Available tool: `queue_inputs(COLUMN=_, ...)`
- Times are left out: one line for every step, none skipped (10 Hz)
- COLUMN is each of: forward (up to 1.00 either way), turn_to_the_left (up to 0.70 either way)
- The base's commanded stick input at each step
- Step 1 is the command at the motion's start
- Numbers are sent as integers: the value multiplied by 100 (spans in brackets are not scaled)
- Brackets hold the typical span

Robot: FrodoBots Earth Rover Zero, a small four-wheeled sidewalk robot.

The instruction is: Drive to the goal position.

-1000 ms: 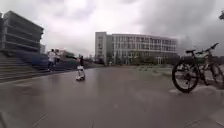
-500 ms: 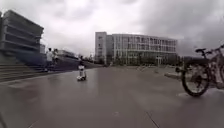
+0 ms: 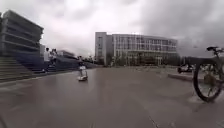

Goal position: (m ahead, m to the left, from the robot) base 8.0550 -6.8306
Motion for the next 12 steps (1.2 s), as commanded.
queue_inputs(forward=70, turn_to_the_left=-30)
queue_inputs(forward=70, turn_to_the_left=-6)
queue_inputs(forward=70, turn_to_the_left=0)
queue_inputs(forward=70, turn_to_the_left=0)
queue_inputs(forward=70, turn_to_the_left=0)
queue_inputs(forward=70, turn_to_the_left=0)
queue_inputs(forward=70, turn_to_the_left=0)
queue_inputs(forward=70, turn_to_the_left=0)
queue_inputs(forward=70, turn_to_the_left=0)
queue_inputs(forward=70, turn_to_the_left=0)
queue_inputs(forward=70, turn_to_the_left=0)
queue_inputs(forward=70, turn_to_the_left=0)
